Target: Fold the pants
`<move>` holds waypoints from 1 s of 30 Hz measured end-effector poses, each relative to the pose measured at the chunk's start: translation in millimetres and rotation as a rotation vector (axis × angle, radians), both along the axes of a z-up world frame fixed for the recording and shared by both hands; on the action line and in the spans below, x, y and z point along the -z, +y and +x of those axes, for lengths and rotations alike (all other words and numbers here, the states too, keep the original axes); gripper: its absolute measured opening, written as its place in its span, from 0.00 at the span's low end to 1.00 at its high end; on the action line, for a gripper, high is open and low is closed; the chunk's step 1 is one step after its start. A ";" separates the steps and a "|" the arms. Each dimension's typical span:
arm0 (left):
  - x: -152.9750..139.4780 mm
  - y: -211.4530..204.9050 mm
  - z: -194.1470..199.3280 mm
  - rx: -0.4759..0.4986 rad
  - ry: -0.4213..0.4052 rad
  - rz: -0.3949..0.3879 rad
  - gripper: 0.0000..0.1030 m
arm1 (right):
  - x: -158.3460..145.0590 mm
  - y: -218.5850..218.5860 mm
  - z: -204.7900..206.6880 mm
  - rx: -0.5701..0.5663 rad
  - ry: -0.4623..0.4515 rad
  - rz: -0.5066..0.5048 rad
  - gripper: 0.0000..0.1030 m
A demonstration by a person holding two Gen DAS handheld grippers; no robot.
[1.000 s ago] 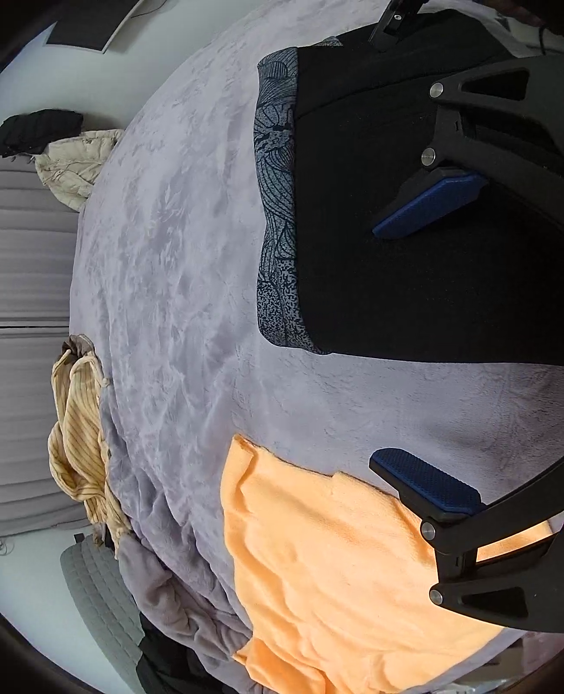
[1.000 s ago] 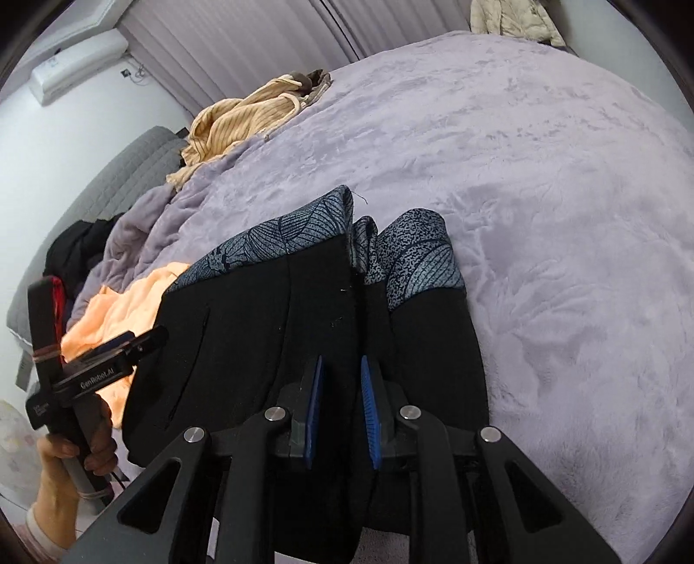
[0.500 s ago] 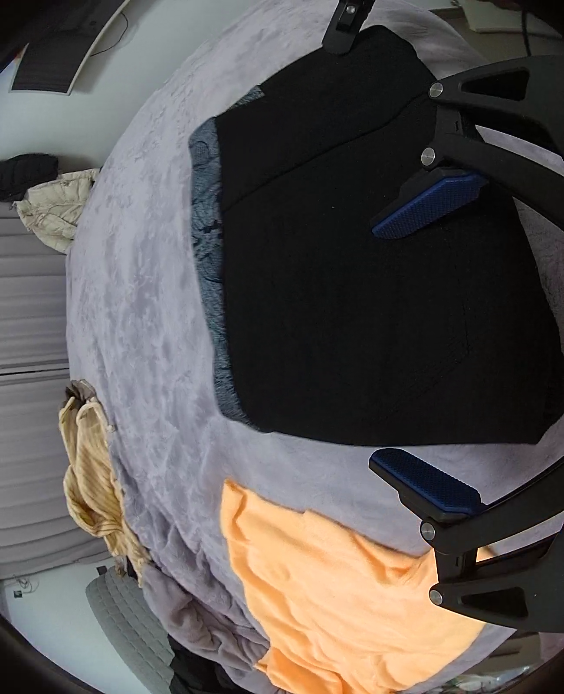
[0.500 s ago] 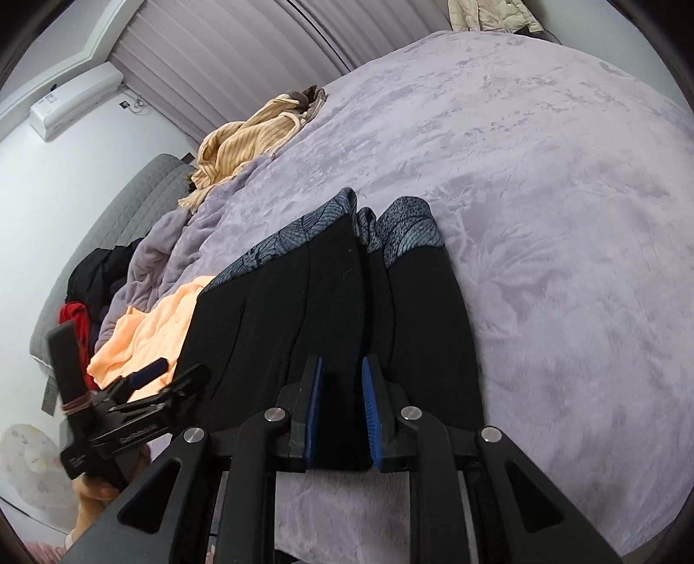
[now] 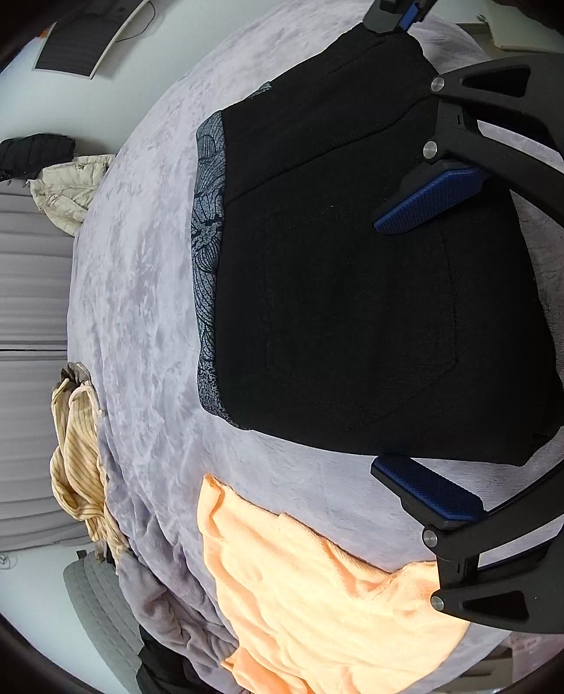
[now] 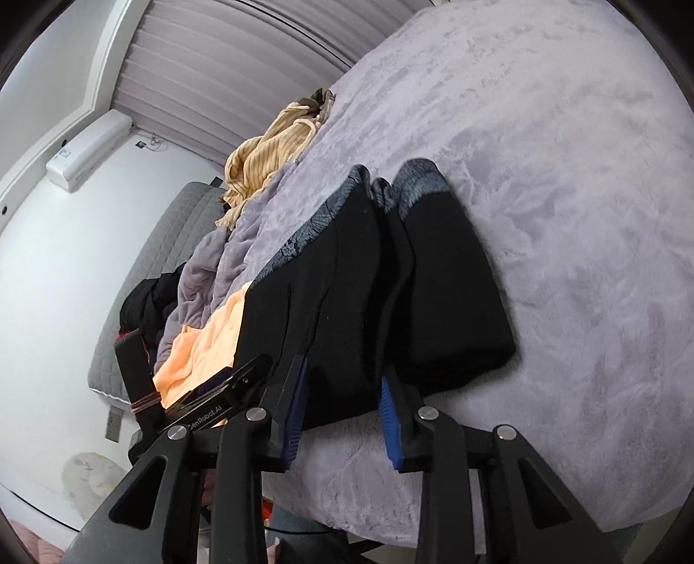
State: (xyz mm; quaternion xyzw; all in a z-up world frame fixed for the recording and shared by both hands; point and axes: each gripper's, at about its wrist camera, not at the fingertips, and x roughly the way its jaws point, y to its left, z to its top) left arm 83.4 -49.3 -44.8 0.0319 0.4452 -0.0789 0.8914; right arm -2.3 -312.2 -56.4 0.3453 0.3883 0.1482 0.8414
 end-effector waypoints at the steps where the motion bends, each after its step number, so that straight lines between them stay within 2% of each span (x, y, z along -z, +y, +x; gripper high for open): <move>1: 0.3 -0.1 -0.5 0.001 0.000 0.001 0.99 | -3.7 3.8 3.0 0.005 0.004 -0.058 0.33; 3: 0.3 -0.7 -1.2 0.002 -0.003 0.007 0.99 | -6.9 9.1 6.3 0.020 0.021 -0.160 0.33; 4: 0.2 -1.1 -1.7 0.001 -0.004 0.010 0.99 | -7.1 9.9 5.4 0.022 0.023 -0.173 0.33; 10: 0.6 -1.0 -2.2 0.000 -0.005 0.012 0.99 | -7.3 -12.9 -10.1 0.088 0.034 -0.142 0.33; 14: 1.0 -0.9 -2.9 -0.002 -0.006 0.012 0.99 | -22.4 -14.4 -13.7 0.100 0.011 -0.188 0.34; 16: 1.1 -1.1 -3.5 -0.006 -0.007 0.012 0.99 | -32.7 -8.7 -10.5 0.085 -0.014 -0.199 0.37; 18: 1.0 -1.0 -3.2 -0.010 -0.005 0.011 0.99 | -41.9 1.4 -4.9 0.062 -0.039 -0.225 0.49; 20: 0.8 -0.9 -3.2 -0.010 -0.003 0.012 0.99 | -47.5 16.8 -0.1 0.035 -0.060 -0.275 0.52; 22: 0.6 -0.7 -2.7 -0.010 0.000 0.010 0.99 | -43.9 31.7 6.9 0.000 -0.046 -0.311 0.53; 25: 0.6 -1.7 -3.0 -0.008 0.004 0.015 0.99 | -22.4 46.4 17.6 -0.025 0.039 -0.366 0.54; 30: 0.9 -3.4 -4.0 -0.007 -0.003 0.026 0.99 | -19.1 51.2 15.4 -0.027 0.027 -0.426 0.54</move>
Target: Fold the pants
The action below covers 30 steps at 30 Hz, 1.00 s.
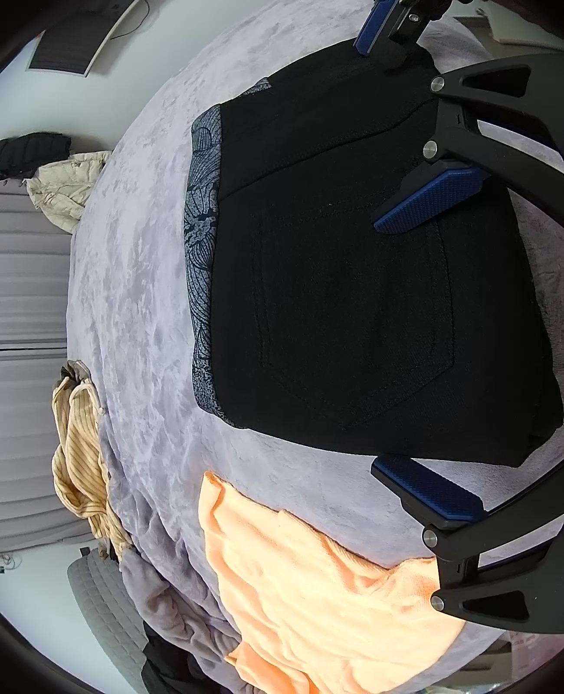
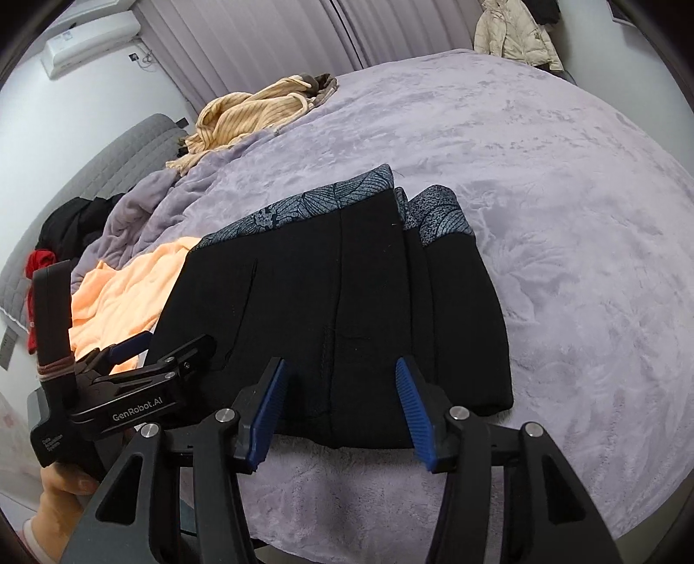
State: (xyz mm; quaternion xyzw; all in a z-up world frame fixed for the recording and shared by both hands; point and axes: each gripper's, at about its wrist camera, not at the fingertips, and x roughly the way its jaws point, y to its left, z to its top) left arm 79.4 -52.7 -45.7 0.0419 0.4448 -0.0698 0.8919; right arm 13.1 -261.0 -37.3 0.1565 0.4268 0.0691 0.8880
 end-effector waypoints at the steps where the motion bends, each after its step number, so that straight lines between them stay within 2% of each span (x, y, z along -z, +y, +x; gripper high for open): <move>1: -0.1 -0.1 0.1 0.000 0.001 0.000 0.99 | 0.4 -1.4 -0.1 0.000 0.001 0.005 0.54; 13: -0.1 0.1 2.5 -0.005 0.005 0.002 0.99 | 0.7 -2.6 -2.4 0.008 -0.003 0.016 0.55; 15: 0.0 0.0 2.4 -0.008 0.006 0.000 0.99 | 0.8 -2.3 -2.1 0.020 0.005 0.002 0.63; 27: -0.3 0.3 3.7 -0.018 0.027 -0.006 0.99 | -4.8 -16.9 -10.7 0.045 0.031 0.031 0.66; 30: -2.0 -0.2 4.9 -0.022 0.036 -0.003 0.99 | -7.6 -23.5 -12.9 0.067 0.045 0.028 0.73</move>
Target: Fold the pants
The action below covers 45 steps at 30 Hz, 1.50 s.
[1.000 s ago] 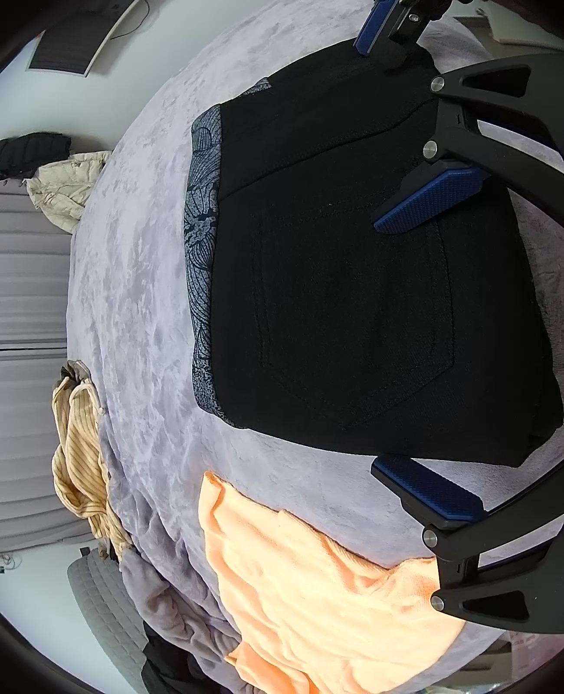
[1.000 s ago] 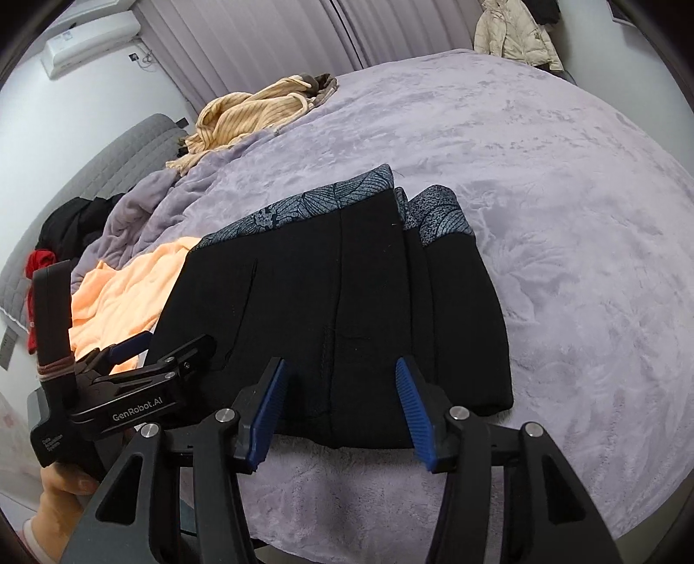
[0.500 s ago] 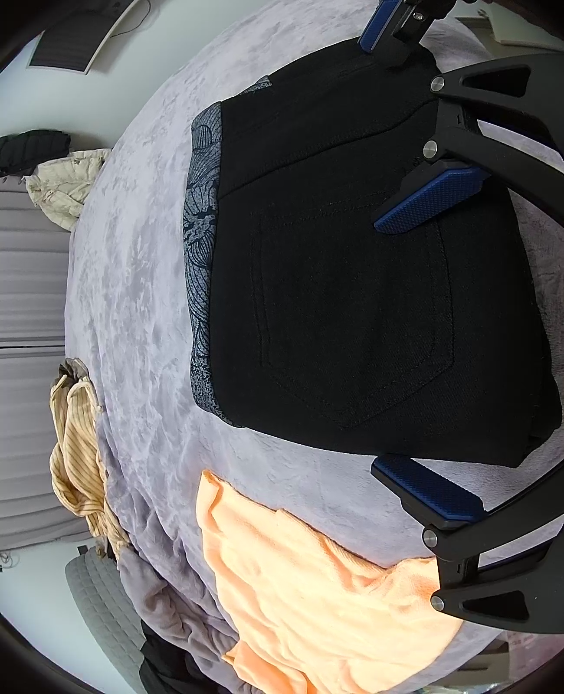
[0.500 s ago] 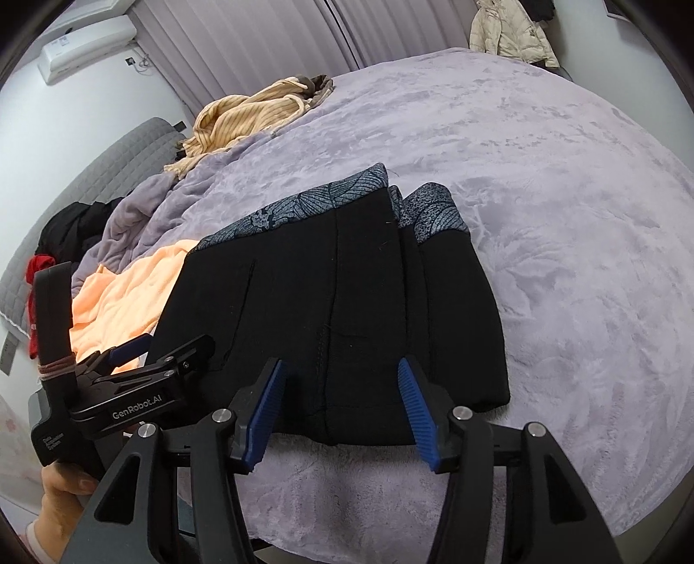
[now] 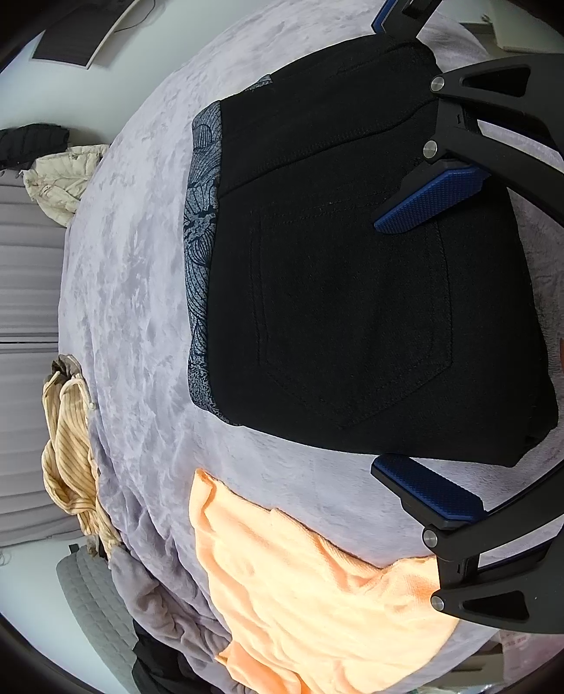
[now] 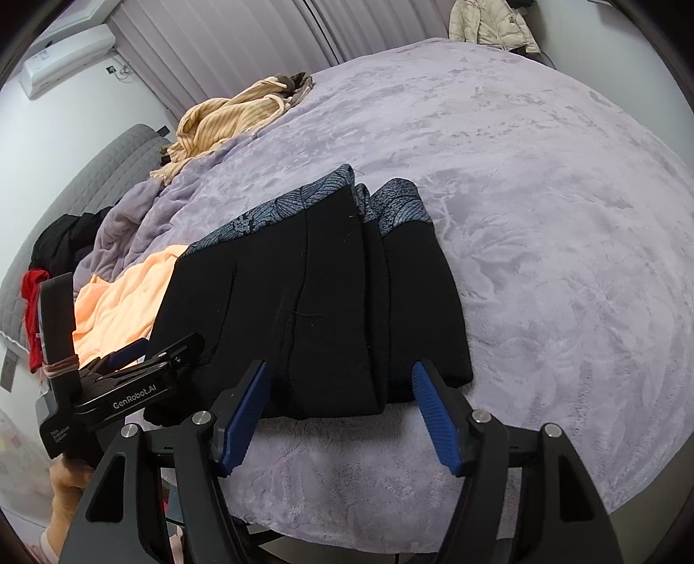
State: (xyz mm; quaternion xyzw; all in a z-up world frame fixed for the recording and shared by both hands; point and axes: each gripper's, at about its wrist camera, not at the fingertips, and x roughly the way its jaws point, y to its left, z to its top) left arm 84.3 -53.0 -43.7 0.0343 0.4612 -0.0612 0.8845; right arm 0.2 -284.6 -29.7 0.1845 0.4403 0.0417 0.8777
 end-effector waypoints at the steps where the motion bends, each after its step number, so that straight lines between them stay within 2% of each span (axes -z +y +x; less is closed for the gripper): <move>1: -1.2 0.0 -0.5 -0.004 0.000 0.001 0.99 | -1.9 -1.3 -1.1 0.006 0.001 -0.015 0.74; 5: -7.7 -0.2 -5.1 0.002 0.031 -0.016 0.99 | -10.2 -2.2 -4.4 0.019 0.001 -0.059 0.79; 7: -13.4 -0.3 -9.9 0.023 0.041 -0.057 0.99 | -14.8 -0.8 -5.1 0.023 0.006 -0.082 0.82; 10: -24.7 -1.5 -18.6 0.025 0.019 -0.068 0.99 | -22.9 5.0 -2.7 0.033 0.023 -0.156 1.00; 15: -43.6 -8.2 -27.7 0.015 -0.027 -0.017 0.99 | -39.6 18.5 -0.2 0.005 0.023 -0.246 1.00; 21: -53.6 -8.9 -29.2 -0.027 -0.008 0.038 0.99 | -52.0 27.7 1.3 -0.017 0.062 -0.248 1.00; 25: -58.0 -9.0 -33.7 -0.022 -0.016 0.058 0.99 | -56.9 28.9 2.3 -0.018 0.082 -0.237 1.00; 28: -62.7 -9.8 -37.7 -0.019 -0.025 0.066 0.99 | -57.6 30.0 4.7 -0.006 0.111 -0.266 1.00; 34: -71.8 -15.3 -44.0 -0.015 -0.055 0.089 0.99 | -59.9 31.0 5.8 -0.006 0.114 -0.274 1.00; 45: -70.8 -22.9 -44.7 -0.008 -0.052 0.111 0.99 | -57.4 29.5 7.8 -0.007 0.126 -0.274 1.00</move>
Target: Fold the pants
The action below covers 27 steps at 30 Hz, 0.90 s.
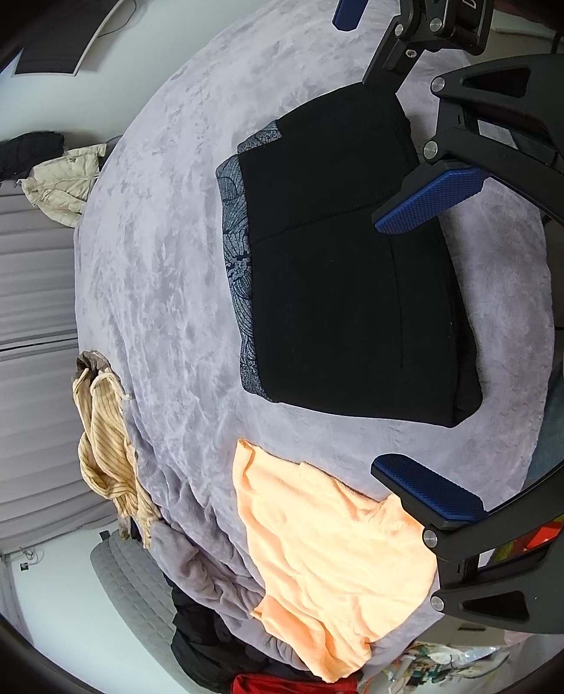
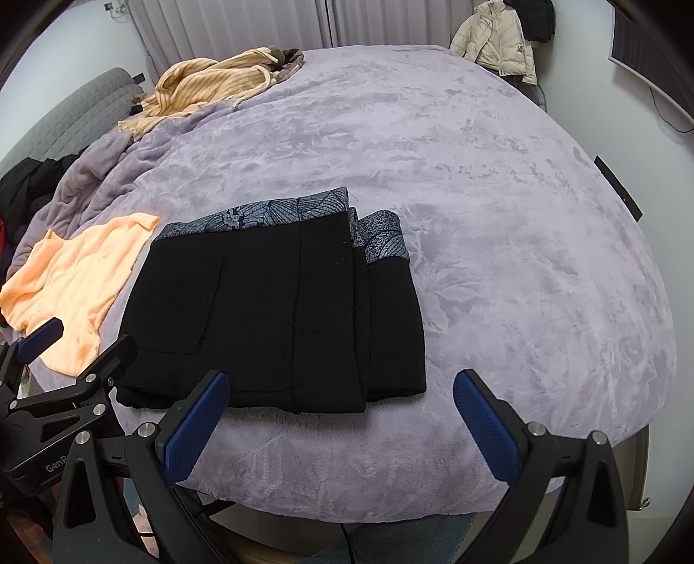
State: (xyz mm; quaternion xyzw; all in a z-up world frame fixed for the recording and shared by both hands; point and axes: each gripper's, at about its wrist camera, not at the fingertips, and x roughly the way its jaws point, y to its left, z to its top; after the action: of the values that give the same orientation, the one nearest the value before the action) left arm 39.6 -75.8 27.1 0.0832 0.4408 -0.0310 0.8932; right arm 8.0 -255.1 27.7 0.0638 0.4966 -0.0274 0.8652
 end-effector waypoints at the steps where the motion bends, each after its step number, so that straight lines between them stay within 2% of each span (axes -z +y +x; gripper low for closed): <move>1: 0.5 -0.3 0.1 0.000 0.002 0.000 0.99 | 0.0 0.5 -0.4 0.000 0.000 -0.001 1.00; 27: 5.8 0.2 0.6 0.000 0.015 -0.009 0.99 | 8.5 2.7 0.8 0.008 0.024 -0.005 1.00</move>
State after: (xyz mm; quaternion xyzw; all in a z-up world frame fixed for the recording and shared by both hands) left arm 40.2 -75.7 21.3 0.0788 0.4473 -0.0336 0.8903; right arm 8.8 -252.4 19.2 0.0632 0.5066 -0.0331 0.8592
